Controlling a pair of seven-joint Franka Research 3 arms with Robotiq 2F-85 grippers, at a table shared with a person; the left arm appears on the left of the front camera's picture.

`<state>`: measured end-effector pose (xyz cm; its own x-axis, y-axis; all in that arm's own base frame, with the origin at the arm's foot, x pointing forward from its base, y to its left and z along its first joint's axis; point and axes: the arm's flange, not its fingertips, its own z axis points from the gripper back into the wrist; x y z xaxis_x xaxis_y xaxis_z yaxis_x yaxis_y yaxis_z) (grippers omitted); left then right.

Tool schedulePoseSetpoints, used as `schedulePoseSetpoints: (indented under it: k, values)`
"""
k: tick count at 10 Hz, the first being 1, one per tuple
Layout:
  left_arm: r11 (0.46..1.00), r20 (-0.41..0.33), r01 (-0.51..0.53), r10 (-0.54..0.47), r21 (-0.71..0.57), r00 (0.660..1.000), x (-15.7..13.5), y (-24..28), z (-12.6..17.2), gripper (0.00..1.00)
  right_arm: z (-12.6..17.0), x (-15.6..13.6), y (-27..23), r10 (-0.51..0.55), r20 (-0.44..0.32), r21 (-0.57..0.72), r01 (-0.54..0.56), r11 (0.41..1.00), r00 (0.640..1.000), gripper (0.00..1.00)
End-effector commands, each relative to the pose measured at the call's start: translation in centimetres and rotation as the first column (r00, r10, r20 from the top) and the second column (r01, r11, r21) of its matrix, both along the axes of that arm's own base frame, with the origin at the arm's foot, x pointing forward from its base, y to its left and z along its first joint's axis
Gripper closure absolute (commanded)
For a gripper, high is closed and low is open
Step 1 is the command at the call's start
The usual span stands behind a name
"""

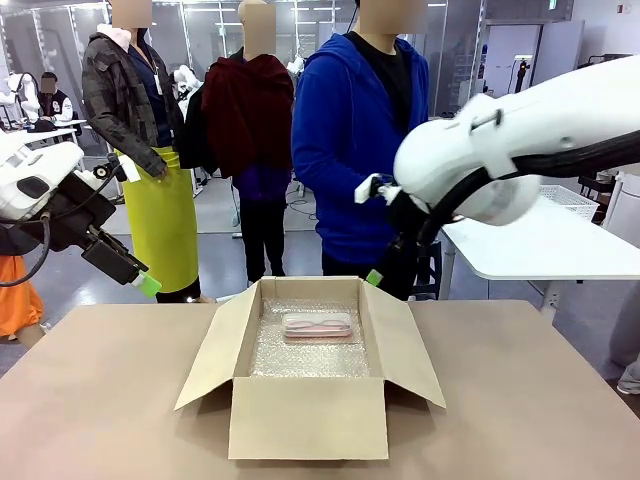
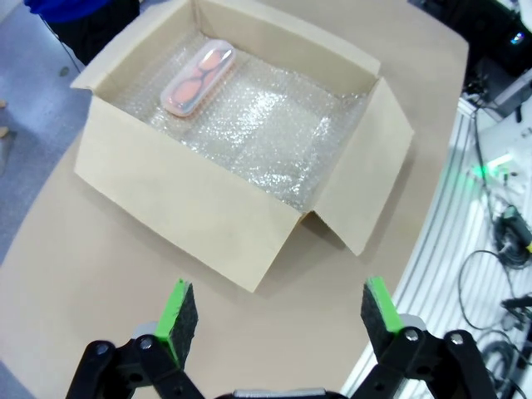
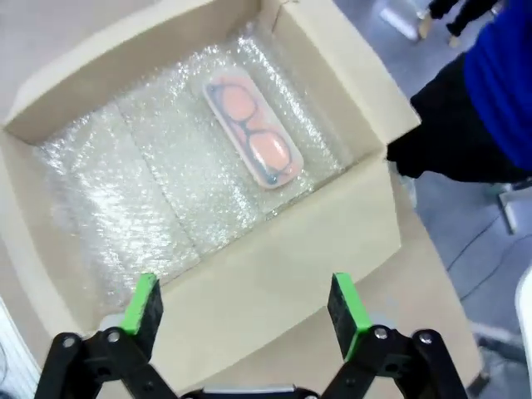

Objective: Pack the glasses set securely to prepare it for shipping.
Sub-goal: Put the Glasses case from the right side of the table into the Package Box.

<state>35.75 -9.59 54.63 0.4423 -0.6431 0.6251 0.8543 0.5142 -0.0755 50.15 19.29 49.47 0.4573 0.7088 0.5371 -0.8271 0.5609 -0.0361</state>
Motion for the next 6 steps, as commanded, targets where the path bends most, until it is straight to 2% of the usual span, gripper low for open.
schedulePoseSetpoints:
  k: [1,2,3,4,5,6]
  values:
    - [0.999,0.011,0.026,-0.026,-0.019,1.0,0.1,0.3,0.1,0.0,0.1,-5.5,-2.3,-0.052,0.044,0.108,0.047,0.993,0.998,0.0]
    - [0.999,0.011,0.026,-0.026,-0.019,1.0,0.1,0.3,0.1,0.0,0.6,-7.6,-3.8,-0.106,0.029,0.143,0.101,0.985,0.994,0.0]
    - [0.999,0.011,0.026,-0.026,-0.019,1.0,0.1,0.3,0.1,0.0,1.0,-9.6,-5.6,-0.126,-0.02,0.157,0.128,0.979,0.992,0.0]
    - [0.999,0.011,0.026,-0.026,-0.019,1.0,0.1,0.3,0.1,0.0,0.9,-11.4,-8.1,-0.159,-0.108,0.153,0.174,0.973,0.981,0.0]
    - [0.999,0.011,0.026,-0.026,-0.019,1.0,0.1,0.3,0.1,0.0,0.7,-12.7,-10.0,-0.221,-0.166,0.161,0.248,0.955,0.961,0.0]
    - [0.999,0.011,0.026,-0.026,-0.019,1.0,0.1,0.3,0.1,0.0,1.0,-13.7,-11.4,-0.292,-0.19,0.161,0.323,0.933,0.938,0.0]
